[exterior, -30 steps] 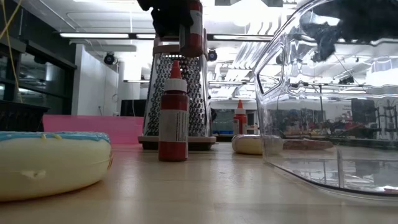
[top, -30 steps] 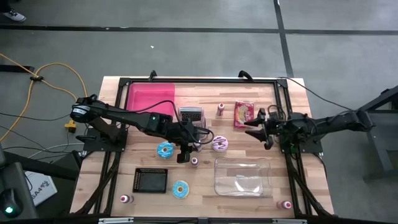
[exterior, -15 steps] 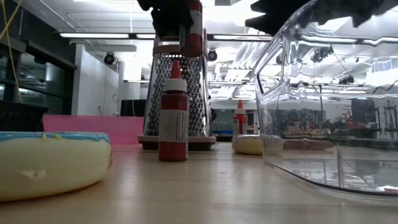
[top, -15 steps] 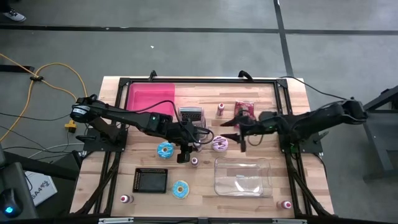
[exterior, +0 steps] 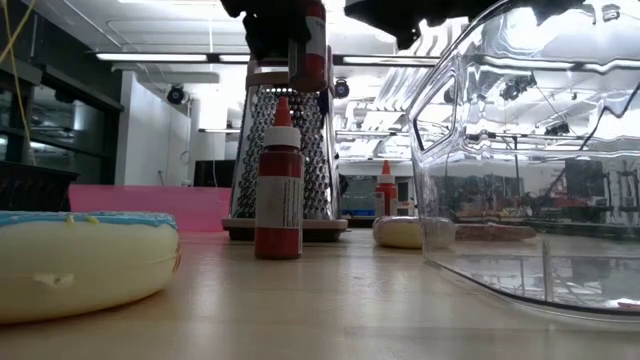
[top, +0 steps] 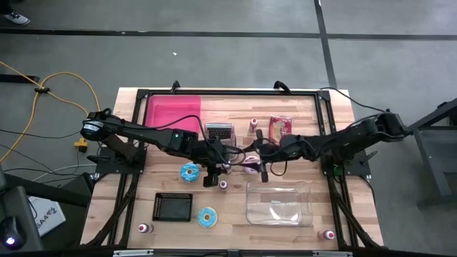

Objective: Pick & Place Food Item
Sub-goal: Put the top red food coloring bottle into the transparent bin

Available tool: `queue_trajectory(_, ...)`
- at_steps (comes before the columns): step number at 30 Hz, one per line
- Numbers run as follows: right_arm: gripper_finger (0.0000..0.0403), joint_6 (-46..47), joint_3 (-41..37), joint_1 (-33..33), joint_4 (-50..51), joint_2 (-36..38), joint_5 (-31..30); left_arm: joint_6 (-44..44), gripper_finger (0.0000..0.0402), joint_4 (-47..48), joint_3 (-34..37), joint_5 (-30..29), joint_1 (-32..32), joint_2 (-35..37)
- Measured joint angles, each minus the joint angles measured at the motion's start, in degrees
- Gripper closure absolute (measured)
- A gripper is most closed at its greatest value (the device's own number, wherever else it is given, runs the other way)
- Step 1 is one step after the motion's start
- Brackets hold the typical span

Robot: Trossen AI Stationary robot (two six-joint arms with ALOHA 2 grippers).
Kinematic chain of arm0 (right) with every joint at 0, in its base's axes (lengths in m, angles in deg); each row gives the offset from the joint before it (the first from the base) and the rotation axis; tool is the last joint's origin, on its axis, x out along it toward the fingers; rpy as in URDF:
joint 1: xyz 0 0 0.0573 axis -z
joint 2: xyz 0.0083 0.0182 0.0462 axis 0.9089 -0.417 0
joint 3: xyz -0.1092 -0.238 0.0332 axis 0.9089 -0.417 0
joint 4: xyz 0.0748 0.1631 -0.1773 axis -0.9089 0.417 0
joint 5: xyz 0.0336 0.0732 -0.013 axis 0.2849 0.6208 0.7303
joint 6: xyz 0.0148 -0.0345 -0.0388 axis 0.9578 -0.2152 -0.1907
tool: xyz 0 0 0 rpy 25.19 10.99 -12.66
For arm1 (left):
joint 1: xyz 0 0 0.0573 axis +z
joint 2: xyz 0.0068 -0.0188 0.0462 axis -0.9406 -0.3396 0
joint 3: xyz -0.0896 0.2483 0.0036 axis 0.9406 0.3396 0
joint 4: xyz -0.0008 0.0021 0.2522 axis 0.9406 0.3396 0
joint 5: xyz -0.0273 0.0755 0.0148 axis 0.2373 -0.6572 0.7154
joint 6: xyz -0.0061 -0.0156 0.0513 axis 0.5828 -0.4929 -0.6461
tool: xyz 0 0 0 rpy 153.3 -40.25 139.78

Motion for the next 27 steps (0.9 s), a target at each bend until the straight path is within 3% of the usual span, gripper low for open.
queue_trajectory(27,0.0214,-0.4,2.3,-1.6,-2.6,-2.4,-0.2,-0.6,0.0248,-3.7,0.0,-0.4,0.0,0.0)
